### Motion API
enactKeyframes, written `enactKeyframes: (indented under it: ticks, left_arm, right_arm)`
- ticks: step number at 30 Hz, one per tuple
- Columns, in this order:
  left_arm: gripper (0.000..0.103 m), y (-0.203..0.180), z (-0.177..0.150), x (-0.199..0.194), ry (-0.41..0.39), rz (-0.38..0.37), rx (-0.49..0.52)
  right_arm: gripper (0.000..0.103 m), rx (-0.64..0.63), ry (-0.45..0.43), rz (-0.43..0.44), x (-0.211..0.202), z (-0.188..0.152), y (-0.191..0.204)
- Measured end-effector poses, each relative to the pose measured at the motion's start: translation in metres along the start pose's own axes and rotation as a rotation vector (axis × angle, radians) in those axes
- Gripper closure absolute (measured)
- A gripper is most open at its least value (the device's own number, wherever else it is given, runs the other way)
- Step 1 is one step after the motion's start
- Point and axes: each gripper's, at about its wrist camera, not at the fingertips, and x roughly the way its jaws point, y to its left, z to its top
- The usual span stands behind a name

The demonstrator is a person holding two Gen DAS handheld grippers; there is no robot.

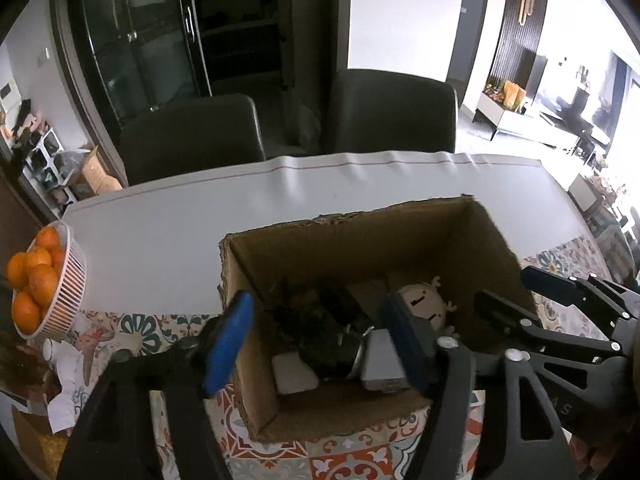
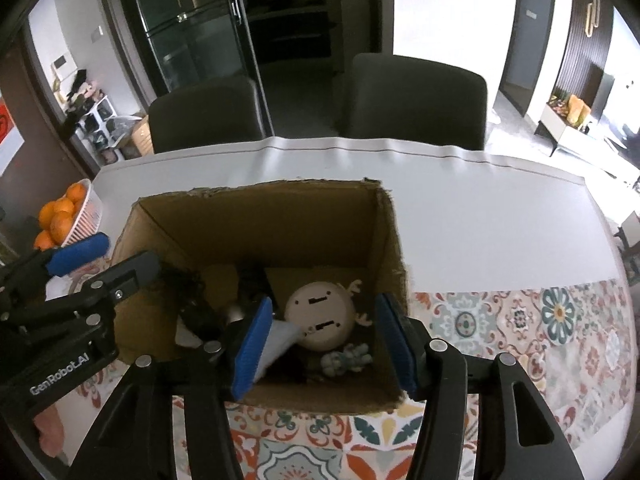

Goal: Organize rigid objects

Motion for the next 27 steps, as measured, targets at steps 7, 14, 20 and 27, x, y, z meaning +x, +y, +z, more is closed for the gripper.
enactKeyframes:
  ticks: [7, 14, 20, 27]
  left_arm:
    - [0.021, 0.002, -0.008, -0.037, -0.078, 0.091, 0.005]
    - [0.004, 0.005, -0.029, -0.088, -0.201, 0.215, 0.013]
    - [0.000, 0.007, -0.049, -0.138, -0.310, 0.246, -0.005]
    - [0.000, 0.007, -0.073, -0.182, -0.370, 0.207, -0.040]
  right_arm:
    - [0.038, 0.025, -0.060, -0.046, -0.032, -0.005, 0.001]
    - [0.030, 0.066, -0.161, -0.091, -0.078, -0.019, 0.004]
    - [0.022, 0.089, -0.255, -0.086, -0.126, -0.041, 0.012]
    - [0.021, 0.071, -0.361, -0.105, -0.178, -0.065, 0.024]
